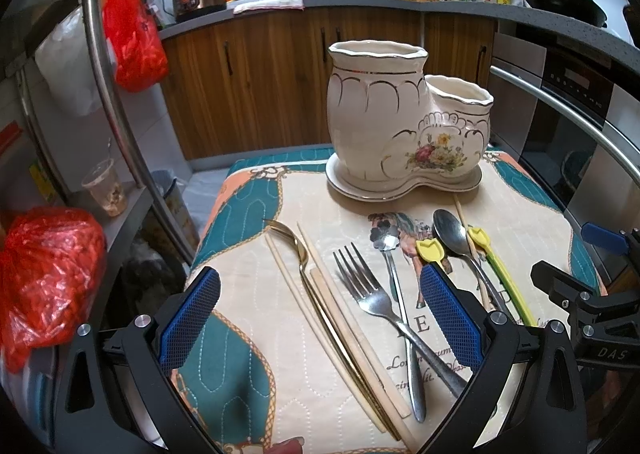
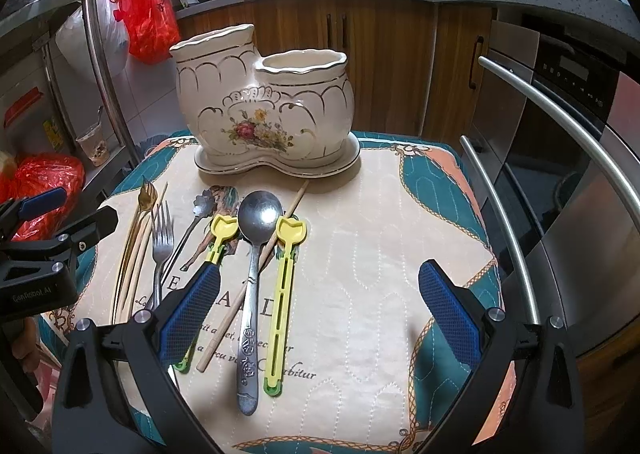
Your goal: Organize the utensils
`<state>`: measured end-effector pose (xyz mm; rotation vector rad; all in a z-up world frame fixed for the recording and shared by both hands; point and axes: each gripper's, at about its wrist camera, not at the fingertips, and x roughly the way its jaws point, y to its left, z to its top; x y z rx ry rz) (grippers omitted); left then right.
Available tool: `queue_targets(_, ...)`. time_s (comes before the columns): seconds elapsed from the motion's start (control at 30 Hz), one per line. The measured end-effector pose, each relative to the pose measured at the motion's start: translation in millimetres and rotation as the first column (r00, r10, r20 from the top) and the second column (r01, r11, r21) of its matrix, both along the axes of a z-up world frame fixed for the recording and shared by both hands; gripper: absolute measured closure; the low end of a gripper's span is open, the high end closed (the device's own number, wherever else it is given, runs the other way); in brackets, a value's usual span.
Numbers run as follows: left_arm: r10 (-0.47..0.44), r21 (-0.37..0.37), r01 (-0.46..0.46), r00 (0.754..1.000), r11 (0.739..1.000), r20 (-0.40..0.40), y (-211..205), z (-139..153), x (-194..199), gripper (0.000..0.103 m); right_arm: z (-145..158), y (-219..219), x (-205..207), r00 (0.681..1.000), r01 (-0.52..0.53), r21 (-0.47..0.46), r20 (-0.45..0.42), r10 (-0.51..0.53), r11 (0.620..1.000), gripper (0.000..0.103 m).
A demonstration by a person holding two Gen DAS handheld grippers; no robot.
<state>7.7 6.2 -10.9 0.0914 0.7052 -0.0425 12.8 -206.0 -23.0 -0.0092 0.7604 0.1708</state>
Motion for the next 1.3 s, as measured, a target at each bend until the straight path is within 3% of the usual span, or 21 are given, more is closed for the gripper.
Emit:
queue_targets(1.1,0.008,0.010,-0.008,1.000,1.000,-0.020,0.4,-3.8,-2.1,0.003,-7.2,0.4,-0.8,1.000,-0.004,0.009,-0.030,0.004,1.000,0.005)
queue_targets(1.3,0.014,0.035,-0.013,1.000,0.999,-0.022,0.4,-8.8,1.6,0.003,-13.0,1.4,1.3,0.998,-0.052,0.037,-0.030,0.053,0.998,0.005)
